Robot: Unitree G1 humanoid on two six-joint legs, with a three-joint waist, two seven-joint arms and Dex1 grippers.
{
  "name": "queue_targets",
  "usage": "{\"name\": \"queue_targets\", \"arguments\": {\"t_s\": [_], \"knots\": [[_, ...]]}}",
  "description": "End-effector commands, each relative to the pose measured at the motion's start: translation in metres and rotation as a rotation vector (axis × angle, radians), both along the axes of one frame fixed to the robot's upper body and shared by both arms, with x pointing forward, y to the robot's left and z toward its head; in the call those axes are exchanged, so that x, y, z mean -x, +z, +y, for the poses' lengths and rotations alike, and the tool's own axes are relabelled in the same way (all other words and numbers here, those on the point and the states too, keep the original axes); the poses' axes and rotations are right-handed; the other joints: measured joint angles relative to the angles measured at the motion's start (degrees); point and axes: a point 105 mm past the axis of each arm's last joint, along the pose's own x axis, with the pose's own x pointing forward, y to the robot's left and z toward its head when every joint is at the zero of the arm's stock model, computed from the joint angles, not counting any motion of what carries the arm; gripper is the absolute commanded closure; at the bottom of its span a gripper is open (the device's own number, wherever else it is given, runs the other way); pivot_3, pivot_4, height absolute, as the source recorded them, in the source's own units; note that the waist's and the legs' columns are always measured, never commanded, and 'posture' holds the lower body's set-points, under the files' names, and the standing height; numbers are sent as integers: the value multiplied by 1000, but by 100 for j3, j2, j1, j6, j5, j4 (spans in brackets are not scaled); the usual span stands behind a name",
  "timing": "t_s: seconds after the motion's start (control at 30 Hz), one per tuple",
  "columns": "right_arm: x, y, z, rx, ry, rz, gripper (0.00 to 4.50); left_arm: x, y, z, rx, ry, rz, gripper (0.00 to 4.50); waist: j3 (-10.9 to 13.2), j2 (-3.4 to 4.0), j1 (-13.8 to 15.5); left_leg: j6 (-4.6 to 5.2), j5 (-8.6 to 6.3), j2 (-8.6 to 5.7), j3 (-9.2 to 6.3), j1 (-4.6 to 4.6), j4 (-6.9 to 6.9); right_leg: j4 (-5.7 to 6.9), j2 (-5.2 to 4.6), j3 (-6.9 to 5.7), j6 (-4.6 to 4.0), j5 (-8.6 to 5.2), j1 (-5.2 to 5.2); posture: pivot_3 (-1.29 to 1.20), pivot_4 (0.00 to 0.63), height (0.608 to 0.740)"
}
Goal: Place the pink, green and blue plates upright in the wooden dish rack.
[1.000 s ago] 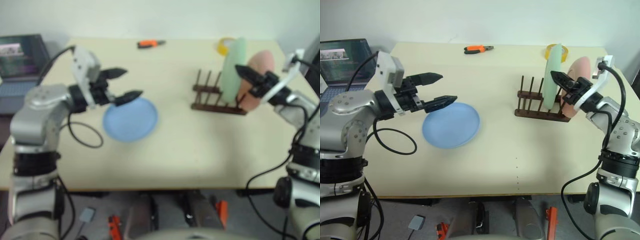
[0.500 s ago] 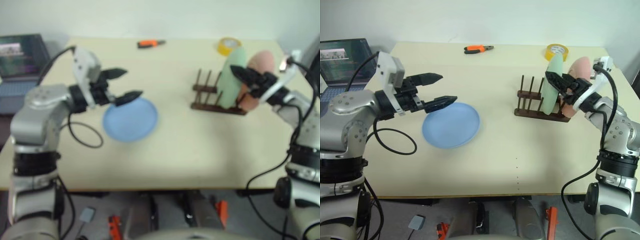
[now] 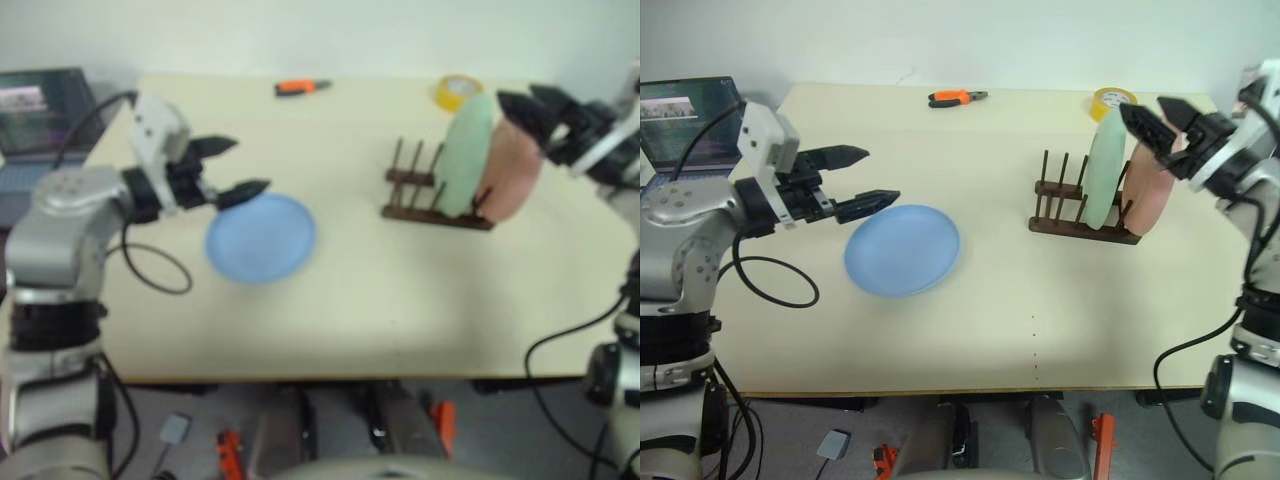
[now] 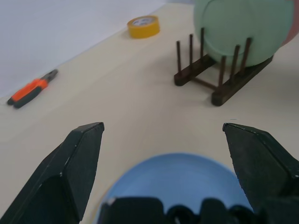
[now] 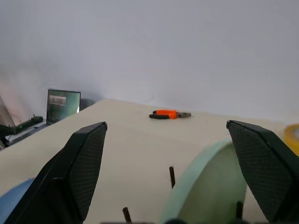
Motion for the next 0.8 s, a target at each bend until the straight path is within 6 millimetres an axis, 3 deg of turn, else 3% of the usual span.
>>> {"name": "queue_targets", "arguments": {"t_s": [0.03,0.1,0.23,0.4,0.5,0.8], "knots": [[26,20,41,100,189,-111,17,-7,6,37,-31,164,9,0,0,0,-22,0,0,2,0,3,-3,2,1,1,1,0,0,0,150,740],[32,15,59,142,254,-110,17,-10,1,51,-33,229,47,0,0,0,-35,0,0,7,-2,8,-9,6,4,-2,4,2,0,0,150,740],[35,-16,110,250,362,-79,17,-18,-25,82,-49,386,171,0,0,0,-41,0,0,11,-5,11,-17,7,3,-7,5,3,-1,0,150,740],[34,-43,149,336,412,-79,17,-34,-64,89,-5,464,299,0,-3,-5,38,0,0,3,-4,-1,-18,3,0,-12,4,2,-9,0,150,740],[35,-50,160,364,431,-86,17,-40,-81,87,-23,470,336,0,-4,-8,66,0,0,-3,-7,-16,-10,1,-5,-19,6,3,-13,0,150,740],[35,-63,169,392,425,-71,17,-48,-97,71,2,431,381,0,-14,-26,41,0,0,1,-14,-34,5,8,-8,-26,-4,18,-23,0,150,740]]}}
